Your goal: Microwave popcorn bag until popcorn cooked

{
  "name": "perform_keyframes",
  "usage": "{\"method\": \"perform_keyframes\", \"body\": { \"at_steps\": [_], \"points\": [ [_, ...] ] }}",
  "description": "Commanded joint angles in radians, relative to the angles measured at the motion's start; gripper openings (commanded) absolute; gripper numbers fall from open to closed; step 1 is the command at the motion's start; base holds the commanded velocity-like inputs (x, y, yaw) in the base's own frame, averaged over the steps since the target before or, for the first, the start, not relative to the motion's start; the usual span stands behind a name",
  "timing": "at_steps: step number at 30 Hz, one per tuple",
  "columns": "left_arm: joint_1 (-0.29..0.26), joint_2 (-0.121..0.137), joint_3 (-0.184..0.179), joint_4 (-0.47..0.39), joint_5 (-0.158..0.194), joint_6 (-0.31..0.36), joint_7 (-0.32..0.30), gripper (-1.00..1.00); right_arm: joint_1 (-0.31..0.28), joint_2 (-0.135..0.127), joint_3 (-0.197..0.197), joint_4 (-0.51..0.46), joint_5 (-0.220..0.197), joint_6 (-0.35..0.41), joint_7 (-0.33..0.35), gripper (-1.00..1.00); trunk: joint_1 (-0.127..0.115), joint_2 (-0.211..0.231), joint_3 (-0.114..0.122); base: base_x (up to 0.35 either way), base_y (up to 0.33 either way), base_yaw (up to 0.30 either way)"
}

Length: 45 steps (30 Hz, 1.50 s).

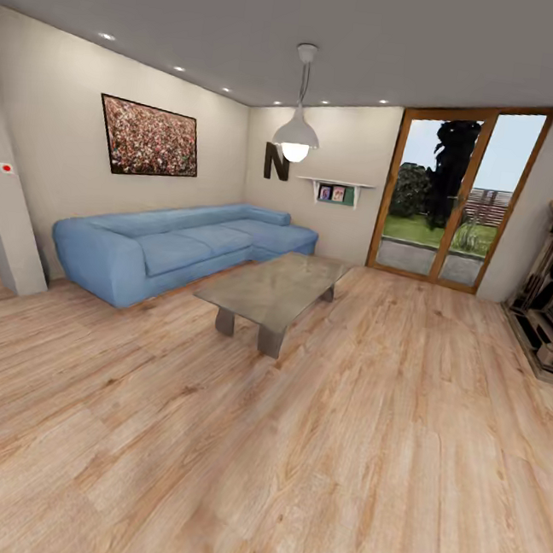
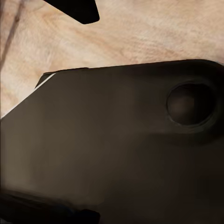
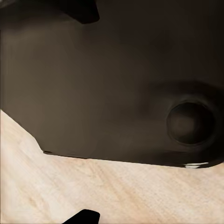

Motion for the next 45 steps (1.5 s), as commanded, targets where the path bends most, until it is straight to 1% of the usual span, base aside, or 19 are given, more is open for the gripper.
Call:
{"method": "perform_keyframes", "body": {
  "at_steps": [1, 4, 8, 13, 45],
  "points": [
    [0.0, 0.0, 0.0, 0.0, 0.0, 0.0, 0.0, 1.0, 0.0, 0.0, 0.0, 0.0, 0.0, 0.0, 0.0, 1.0, 0.0, 0.0, 0.0, 0.0, 0.0, 0.0],
    [-0.002, 0.017, -0.004, 0.004, 0.0, 0.001, 0.003, 1.0, -0.002, -0.003, 0.004, 0.001, 0.009, -0.002, -0.002, 1.0, 0.0, 0.0, 0.0, 0.0, 0.0, 0.0],
    [-0.002, 0.023, -0.006, -0.01, -0.003, 0.0, 0.003, 1.0, -0.002, -0.003, 0.0, 0.002, 0.01, -0.012, -0.002, 1.0, 0.0, 0.0, 0.0, 0.0, 0.0, 0.0],
    [-0.002, 0.024, -0.006, -0.038, -0.004, 0.0, 0.003, 1.0, -0.002, -0.003, -0.004, 0.002, -0.003, -0.04, -0.002, 1.0, 0.0, 0.0, 0.0, 0.0, 0.0, -0.08],
    [-0.002, 0.025, -0.006, -0.043, -0.004, 0.0, 0.003, 1.0, -0.002, -0.003, -0.005, 0.002, -0.006, -0.043, -0.002, 1.0, 0.0, 0.0, 0.0, 0.0, 0.0, -0.282]
  ]
}}
